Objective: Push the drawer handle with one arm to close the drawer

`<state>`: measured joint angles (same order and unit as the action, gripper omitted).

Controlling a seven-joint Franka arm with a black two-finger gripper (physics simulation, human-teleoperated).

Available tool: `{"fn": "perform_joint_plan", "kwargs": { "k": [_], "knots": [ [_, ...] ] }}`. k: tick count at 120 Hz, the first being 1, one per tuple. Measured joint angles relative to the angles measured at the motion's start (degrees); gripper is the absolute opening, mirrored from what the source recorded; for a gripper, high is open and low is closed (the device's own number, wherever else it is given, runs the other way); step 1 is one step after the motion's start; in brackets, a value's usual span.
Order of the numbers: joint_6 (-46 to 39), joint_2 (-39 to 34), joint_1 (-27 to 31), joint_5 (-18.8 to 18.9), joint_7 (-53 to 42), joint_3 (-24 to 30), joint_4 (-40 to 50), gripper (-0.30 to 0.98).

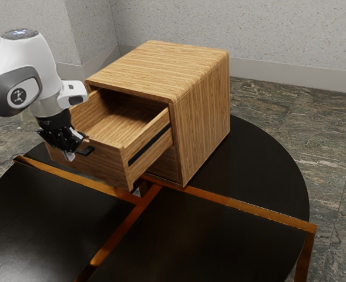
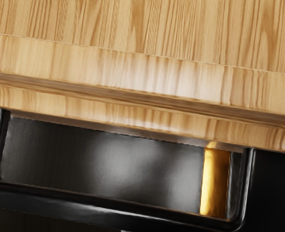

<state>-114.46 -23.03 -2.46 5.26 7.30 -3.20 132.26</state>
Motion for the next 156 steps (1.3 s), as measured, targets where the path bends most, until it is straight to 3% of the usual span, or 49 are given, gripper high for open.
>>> {"fn": "perform_joint_plan", "kwargs": {
  "k": [50,156],
  "knots": [
    [-5.6,7.4,0.0,1.5,-3.1,0.0,-6.3,-0.10],
    [-7.7,27.2,-0.1,1.5,-8.5,1.2,-26.6,-0.10]
  ]
}}
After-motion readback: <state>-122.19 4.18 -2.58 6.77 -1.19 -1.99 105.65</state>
